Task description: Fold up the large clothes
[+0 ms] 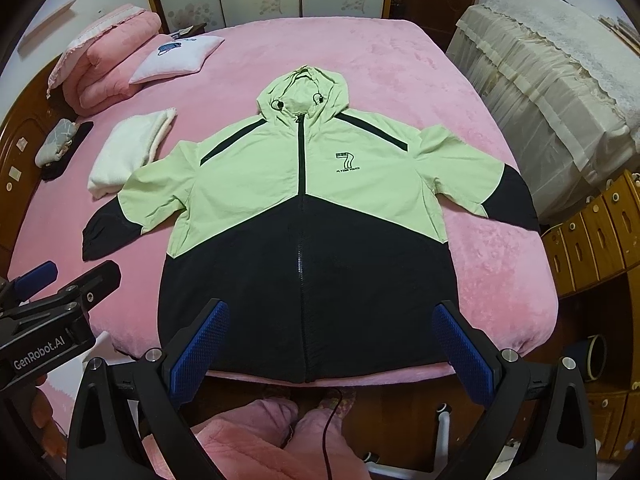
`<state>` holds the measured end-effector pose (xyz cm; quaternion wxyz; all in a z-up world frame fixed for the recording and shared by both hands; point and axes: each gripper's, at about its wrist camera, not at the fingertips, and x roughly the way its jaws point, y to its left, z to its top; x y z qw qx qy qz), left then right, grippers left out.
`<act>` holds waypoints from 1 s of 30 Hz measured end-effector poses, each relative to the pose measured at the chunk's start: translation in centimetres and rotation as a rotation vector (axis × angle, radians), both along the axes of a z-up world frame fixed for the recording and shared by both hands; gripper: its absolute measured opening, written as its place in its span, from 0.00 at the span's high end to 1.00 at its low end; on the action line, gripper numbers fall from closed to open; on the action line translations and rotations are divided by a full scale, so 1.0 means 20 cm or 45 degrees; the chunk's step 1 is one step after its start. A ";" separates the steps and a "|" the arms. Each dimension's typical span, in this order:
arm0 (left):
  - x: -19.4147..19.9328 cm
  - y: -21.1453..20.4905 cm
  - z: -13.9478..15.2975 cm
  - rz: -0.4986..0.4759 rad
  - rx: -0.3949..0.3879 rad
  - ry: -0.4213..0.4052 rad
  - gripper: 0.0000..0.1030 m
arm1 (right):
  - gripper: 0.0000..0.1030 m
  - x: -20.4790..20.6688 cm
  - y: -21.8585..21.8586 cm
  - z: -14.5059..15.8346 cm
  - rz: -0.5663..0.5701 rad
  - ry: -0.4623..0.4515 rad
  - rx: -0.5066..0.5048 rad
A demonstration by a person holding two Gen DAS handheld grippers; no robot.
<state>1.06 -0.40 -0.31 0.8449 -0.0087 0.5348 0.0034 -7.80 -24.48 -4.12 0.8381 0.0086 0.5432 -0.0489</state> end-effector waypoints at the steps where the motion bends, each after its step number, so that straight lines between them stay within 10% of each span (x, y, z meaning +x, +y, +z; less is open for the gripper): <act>1: 0.00 0.00 0.00 0.000 0.000 0.000 0.02 | 0.00 0.00 0.00 0.00 -0.001 -0.001 0.002; 30: -0.13 -0.23 -0.23 0.028 0.027 0.063 0.04 | 0.00 0.02 -0.25 -0.21 -0.009 0.121 0.082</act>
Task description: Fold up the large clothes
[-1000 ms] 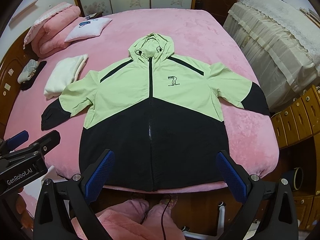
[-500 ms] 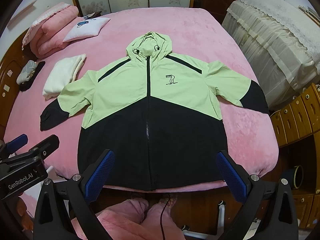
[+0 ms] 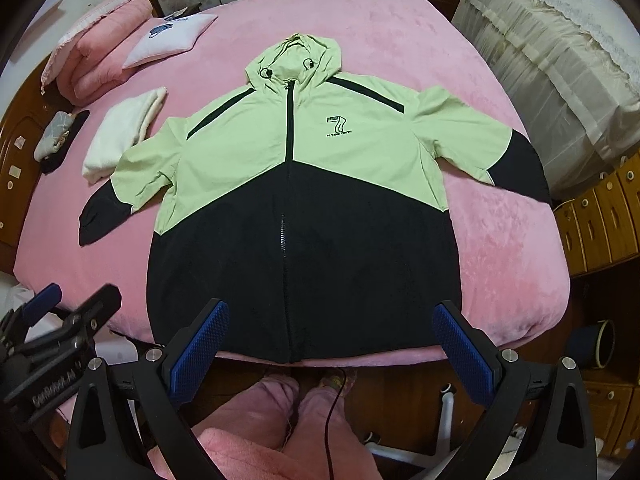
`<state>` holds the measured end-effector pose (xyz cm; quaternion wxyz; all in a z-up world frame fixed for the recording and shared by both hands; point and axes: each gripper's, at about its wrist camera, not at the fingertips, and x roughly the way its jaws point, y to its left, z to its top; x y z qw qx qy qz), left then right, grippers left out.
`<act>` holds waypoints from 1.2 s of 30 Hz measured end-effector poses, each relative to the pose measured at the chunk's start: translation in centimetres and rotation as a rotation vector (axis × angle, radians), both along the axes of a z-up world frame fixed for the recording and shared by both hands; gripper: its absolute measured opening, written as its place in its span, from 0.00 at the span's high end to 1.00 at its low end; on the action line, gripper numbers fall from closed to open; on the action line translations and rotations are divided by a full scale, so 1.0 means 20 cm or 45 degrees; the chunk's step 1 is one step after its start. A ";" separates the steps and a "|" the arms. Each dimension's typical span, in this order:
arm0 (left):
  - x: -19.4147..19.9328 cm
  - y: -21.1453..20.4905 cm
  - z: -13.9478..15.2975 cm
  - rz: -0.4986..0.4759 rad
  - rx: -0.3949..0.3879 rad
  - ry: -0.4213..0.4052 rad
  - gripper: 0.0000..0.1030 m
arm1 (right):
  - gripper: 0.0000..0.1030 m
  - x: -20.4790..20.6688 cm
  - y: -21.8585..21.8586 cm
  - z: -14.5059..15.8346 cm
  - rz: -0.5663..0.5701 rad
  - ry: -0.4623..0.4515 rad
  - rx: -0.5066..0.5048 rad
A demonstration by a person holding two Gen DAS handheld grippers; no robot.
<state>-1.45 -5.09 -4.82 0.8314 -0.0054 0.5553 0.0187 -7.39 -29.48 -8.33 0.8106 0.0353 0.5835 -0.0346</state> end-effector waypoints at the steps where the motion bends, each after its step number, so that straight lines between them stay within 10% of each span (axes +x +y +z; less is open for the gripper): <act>1: -0.01 -0.01 0.00 -0.004 -0.006 -0.004 0.04 | 0.00 0.00 -0.02 -0.01 -0.001 -0.013 0.003; 13: 0.07 0.53 -0.18 0.324 -0.305 0.120 0.04 | 0.00 0.28 0.24 -0.21 0.169 -0.039 -0.040; 22: 0.39 1.59 -0.71 0.903 -0.455 0.252 0.05 | 0.00 0.64 0.99 -0.43 0.324 0.016 0.192; 36: 0.67 2.66 -1.54 1.647 -0.663 0.025 0.17 | 0.00 1.24 1.99 -0.96 0.283 -0.070 0.219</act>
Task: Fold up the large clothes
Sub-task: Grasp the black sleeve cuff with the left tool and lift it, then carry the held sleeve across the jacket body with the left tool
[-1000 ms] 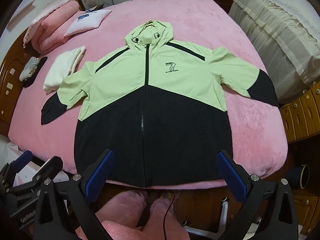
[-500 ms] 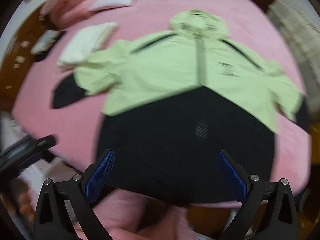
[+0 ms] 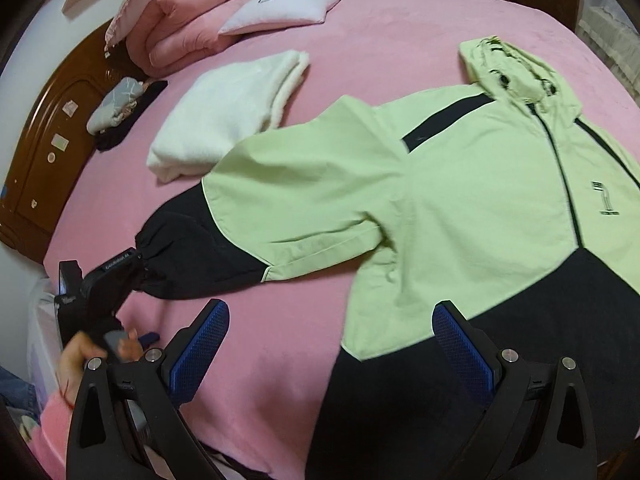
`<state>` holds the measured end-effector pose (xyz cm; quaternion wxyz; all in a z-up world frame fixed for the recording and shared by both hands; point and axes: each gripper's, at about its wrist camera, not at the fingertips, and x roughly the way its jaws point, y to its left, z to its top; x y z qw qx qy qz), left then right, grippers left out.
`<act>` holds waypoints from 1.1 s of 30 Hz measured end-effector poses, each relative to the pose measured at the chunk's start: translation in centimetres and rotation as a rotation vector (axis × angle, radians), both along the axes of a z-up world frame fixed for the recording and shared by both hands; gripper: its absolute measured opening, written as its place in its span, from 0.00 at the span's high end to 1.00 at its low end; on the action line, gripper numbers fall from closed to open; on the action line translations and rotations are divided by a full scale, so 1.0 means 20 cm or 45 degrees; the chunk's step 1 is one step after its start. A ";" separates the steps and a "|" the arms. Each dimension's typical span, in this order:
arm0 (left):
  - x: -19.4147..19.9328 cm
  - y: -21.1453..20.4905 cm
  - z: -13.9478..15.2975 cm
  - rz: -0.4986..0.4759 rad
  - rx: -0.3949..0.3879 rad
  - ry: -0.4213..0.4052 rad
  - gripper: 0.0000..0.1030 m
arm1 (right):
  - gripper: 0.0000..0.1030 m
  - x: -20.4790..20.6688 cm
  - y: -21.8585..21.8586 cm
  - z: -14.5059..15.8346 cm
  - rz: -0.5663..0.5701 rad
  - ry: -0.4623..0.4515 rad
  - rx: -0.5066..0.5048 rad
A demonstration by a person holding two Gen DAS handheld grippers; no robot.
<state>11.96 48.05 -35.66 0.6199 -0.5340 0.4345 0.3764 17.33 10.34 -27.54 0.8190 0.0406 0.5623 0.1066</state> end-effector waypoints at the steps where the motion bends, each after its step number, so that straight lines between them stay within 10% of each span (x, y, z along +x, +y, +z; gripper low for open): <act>1: 0.00 0.05 -0.03 0.032 0.009 -0.036 0.17 | 0.00 0.02 0.03 -0.04 0.007 0.002 -0.007; 3: 0.01 0.11 -0.05 0.069 0.053 -0.122 0.22 | 0.00 0.00 0.00 -0.13 0.013 0.005 -0.022; 5: 0.04 0.14 -0.05 0.075 0.091 -0.180 0.65 | 0.00 0.00 0.01 -0.18 0.022 0.014 -0.040; 8: 0.11 0.19 -0.06 0.066 0.096 -0.220 0.93 | 0.00 -0.04 -0.04 -0.24 0.016 0.025 -0.062; 15: 0.39 -0.19 0.51 -0.456 0.707 -0.370 0.97 | 0.00 -0.08 -0.21 -0.27 -0.048 0.011 -0.042; 19: 0.47 -0.55 0.78 -0.680 0.855 -0.573 0.98 | 0.00 -0.07 -0.42 -0.21 -0.121 -0.038 0.020; 26: 0.71 -1.33 1.04 -0.993 0.915 -0.771 0.98 | 0.00 -0.01 -0.95 -0.02 -0.303 -0.104 0.164; 33: 1.05 -2.12 0.94 -1.309 0.811 -0.803 0.98 | 0.00 0.07 -1.57 0.08 -0.451 -0.187 0.176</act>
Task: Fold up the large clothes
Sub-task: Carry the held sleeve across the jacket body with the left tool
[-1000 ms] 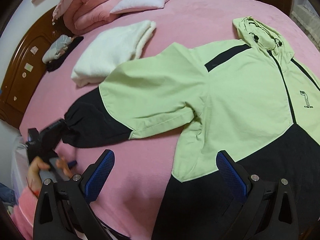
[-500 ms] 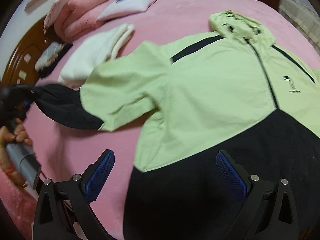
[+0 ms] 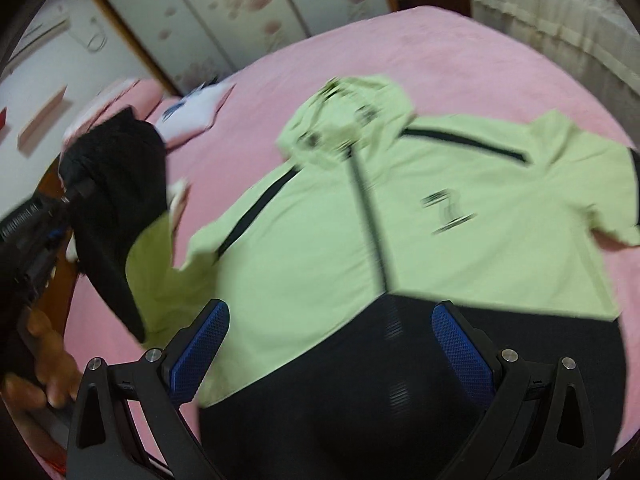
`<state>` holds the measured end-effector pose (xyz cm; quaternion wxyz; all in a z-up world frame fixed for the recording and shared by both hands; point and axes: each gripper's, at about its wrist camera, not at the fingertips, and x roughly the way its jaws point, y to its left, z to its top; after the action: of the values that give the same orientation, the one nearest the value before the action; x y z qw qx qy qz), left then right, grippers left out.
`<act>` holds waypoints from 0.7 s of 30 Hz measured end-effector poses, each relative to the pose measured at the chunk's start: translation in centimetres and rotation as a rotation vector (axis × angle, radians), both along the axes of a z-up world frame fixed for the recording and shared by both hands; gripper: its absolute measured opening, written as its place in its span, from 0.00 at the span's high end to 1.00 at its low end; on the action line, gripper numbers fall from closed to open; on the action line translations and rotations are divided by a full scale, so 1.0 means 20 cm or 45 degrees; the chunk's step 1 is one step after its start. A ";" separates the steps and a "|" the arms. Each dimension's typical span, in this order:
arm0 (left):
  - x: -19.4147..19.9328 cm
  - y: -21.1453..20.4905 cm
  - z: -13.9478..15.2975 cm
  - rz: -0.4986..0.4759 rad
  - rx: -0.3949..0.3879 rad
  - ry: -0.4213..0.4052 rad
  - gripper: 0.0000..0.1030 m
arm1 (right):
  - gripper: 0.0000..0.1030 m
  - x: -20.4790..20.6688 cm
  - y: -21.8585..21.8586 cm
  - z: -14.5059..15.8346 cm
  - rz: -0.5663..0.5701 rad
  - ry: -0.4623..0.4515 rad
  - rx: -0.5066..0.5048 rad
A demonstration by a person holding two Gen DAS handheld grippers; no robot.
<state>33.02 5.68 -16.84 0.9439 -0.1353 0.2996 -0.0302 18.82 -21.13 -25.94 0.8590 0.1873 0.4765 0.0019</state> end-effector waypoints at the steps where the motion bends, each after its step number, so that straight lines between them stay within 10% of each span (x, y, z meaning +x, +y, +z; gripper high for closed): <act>1: 0.04 -0.12 -0.05 -0.036 0.007 0.043 0.98 | 0.00 0.00 -0.10 0.00 -0.014 -0.007 -0.012; 5: 0.17 -0.48 -0.39 -0.188 0.018 0.335 0.96 | 0.00 0.05 -0.47 -0.03 -0.041 0.041 -0.058; 9: 0.35 -0.61 -0.84 -0.280 -0.024 0.847 0.79 | 0.00 0.10 -0.69 -0.18 -0.032 0.123 0.005; 14: 0.11 -0.53 -0.92 -0.231 -0.103 0.872 0.25 | 0.11 0.16 -0.70 -0.40 0.121 0.209 0.151; 21: -0.27 -0.14 -0.88 0.001 0.145 0.952 0.23 | 0.24 0.30 -0.35 -0.53 0.479 0.246 0.274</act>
<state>27.57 2.94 -34.43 0.7754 -0.0844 0.6246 0.0386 24.77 -28.14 -36.53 0.7689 0.1850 0.5801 0.1949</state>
